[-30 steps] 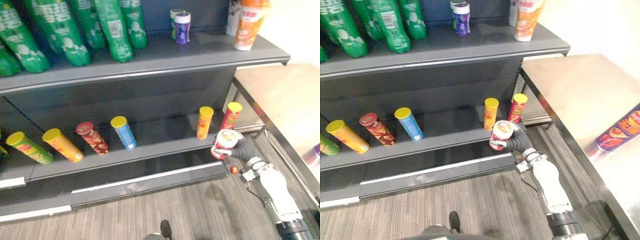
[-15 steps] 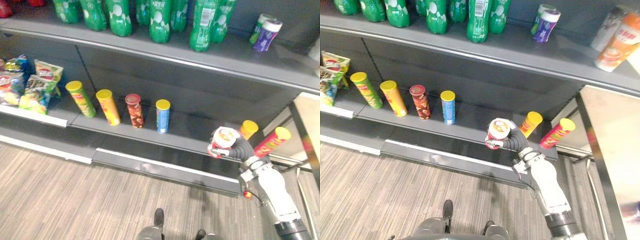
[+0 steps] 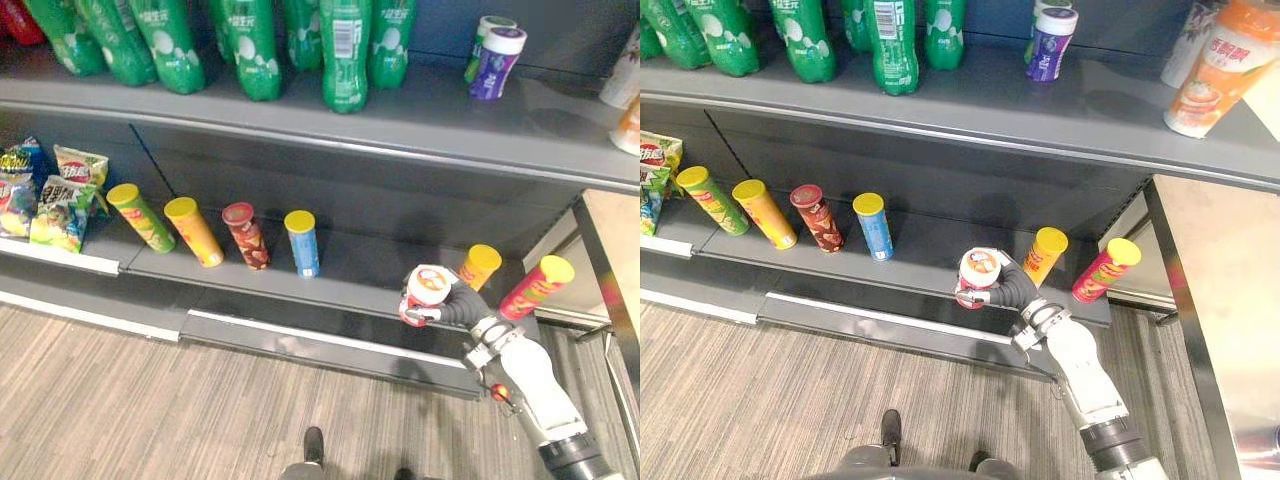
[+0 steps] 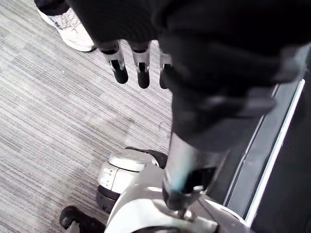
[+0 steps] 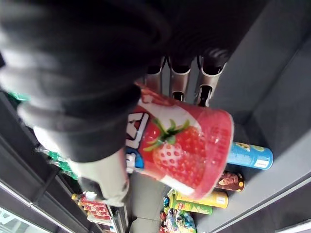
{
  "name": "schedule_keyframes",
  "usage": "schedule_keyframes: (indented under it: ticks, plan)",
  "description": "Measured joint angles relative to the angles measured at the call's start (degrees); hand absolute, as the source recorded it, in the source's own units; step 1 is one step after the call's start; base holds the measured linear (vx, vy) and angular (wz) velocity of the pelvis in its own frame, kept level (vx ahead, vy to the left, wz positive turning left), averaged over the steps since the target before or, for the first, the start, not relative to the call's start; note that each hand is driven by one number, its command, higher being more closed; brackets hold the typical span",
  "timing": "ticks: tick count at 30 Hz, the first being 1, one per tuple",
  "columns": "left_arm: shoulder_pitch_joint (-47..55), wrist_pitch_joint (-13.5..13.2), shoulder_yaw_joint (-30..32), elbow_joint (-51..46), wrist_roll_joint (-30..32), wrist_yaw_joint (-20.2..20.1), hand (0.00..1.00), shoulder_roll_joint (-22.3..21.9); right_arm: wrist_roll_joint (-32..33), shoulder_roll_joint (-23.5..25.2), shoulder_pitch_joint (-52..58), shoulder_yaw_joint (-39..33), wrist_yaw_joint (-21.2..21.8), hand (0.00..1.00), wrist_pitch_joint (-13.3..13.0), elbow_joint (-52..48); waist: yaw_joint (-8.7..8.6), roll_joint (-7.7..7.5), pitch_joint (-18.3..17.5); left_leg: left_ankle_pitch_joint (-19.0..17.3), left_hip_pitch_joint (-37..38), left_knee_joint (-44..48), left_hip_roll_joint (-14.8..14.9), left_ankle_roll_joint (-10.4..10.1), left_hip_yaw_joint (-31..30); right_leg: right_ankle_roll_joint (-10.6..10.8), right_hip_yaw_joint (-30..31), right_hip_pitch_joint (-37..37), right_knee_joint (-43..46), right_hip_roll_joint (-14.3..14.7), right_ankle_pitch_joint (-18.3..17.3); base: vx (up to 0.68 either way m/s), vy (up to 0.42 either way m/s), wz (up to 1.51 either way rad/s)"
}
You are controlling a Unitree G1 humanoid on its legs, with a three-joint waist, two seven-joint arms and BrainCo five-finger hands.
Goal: Put the gum and the chips on the shelf.
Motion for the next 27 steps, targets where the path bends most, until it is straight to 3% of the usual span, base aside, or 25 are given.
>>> schedule_keyframes:
  ticks: [11, 20, 27]
  plan:
    - [-1.0, -0.8, -4.1, 0.0, 6.2, -0.1, 0.00, 2.0, 0.1, 0.0, -0.4, 0.1, 1.2, 1.00, 1.2, -6.4, -0.99, 1.13, -1.1, -1.3, 1.8, 0.0, 0.2, 0.2, 4.1, 0.4, 4.3, -0.6, 0.1, -0.2, -0.2, -0.04, 0.027, -0.18]
    - [-2.6, -0.6, -6.5, 0.0, 7.0, -0.5, 0.00, 4.7, 6.9, -4.3, -11.0, -4.0, 1.1, 1.00, 8.2, -15.0, -1.20, -1.45, -2.6, -1.2, 1.7, -0.1, 0.1, 0.6, 5.9, 0.2, 6.4, -1.5, 0.1, -0.4, 1.6, 0.02, 0.029, -0.12]
    - [-2.6, 0.5, -6.5, 0.0, 9.5, -0.3, 0.00, 4.9, 9.2, -8.5, -19.6, -4.0, -1.2, 1.00, 12.2, -13.5, -1.16, -1.58, -2.7, -1.0, 2.0, -0.1, 0.3, 0.7, 6.0, 0.2, 6.6, -1.5, -0.1, -0.2, 1.8, 0.00, 0.004, -0.01]
